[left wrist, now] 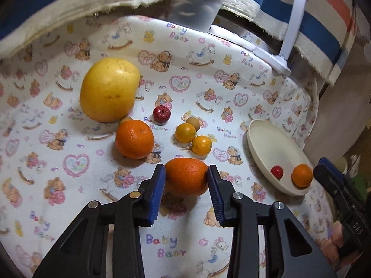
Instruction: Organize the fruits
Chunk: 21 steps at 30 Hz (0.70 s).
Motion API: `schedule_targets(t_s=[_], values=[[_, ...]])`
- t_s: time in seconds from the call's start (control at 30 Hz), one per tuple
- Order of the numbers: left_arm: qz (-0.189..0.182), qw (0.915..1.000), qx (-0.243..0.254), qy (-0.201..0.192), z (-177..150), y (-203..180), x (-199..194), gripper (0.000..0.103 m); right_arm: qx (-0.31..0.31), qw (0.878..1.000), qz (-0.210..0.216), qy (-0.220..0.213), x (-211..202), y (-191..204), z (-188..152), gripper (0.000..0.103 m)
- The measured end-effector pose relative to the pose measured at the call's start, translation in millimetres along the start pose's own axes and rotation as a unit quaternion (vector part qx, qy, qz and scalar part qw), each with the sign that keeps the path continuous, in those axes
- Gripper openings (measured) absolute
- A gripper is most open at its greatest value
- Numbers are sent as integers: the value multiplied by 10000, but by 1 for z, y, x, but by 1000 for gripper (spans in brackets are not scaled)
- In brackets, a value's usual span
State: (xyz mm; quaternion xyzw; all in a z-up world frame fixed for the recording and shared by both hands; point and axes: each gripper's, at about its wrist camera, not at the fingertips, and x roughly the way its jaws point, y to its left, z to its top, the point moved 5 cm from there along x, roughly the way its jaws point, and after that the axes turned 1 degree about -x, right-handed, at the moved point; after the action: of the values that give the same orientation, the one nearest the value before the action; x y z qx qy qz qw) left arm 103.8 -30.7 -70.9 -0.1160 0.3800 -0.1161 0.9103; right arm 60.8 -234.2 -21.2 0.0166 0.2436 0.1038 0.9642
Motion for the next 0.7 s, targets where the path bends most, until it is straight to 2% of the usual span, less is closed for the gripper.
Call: schedule_targets(t_s=[0.2,0.33,0.57,0.7], values=[[541,9974,446,175,-7,-8,-10,33,-57,10000,-3,26,1,2,-2,67],[660,9958,618,108,-7,-11,-11,32,-81,9999,-39,53,3,3,-4,67],[512,9968,602,146,-8,-8,0,57,14,9999,-20,111,5,-1,-4,67],[530,9967,601,143,-8,-6,8,58,-19,10000,-25,85,3,1,-4,67]])
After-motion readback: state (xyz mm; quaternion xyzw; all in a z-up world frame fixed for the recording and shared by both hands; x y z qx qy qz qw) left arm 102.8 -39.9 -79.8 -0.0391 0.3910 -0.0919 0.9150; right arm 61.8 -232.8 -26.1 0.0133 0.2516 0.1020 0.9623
